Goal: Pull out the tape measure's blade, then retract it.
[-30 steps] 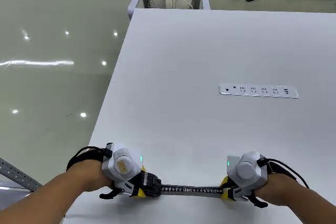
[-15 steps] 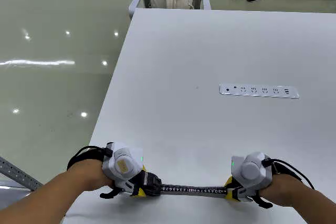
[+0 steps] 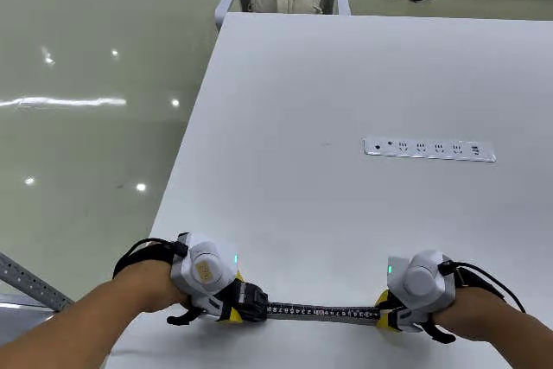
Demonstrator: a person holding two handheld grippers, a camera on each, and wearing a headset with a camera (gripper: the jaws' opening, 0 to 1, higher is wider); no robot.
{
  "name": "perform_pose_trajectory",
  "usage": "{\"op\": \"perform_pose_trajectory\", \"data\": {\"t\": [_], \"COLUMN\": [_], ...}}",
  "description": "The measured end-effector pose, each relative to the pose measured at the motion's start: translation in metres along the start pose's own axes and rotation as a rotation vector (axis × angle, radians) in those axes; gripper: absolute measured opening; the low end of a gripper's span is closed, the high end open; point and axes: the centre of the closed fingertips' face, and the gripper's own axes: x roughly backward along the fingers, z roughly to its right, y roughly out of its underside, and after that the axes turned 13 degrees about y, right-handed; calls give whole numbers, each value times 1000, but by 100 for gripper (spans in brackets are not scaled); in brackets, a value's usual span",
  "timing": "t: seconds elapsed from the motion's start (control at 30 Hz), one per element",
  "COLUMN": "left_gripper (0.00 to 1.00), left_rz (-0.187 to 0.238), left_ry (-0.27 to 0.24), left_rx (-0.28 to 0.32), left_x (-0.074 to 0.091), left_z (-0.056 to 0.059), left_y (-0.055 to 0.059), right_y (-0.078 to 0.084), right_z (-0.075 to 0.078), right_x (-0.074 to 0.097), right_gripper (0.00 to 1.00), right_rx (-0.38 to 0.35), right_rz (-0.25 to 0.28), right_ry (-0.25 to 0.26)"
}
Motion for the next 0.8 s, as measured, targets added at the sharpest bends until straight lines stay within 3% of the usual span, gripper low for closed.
{"op": "perform_pose_trajectory", "data": {"t": [0.8], "left_gripper": [33], "left_rz": [-1], "left_ry": [0], "left_rx": [4], "left_x": [0], "left_z": [0], "left_y": [1], "right_y": [9], "right_z": [5], "right_x": [11], "right_gripper": [11], "right_rx": [-16], "right_rz": [-13], "right_ry": [0]}}
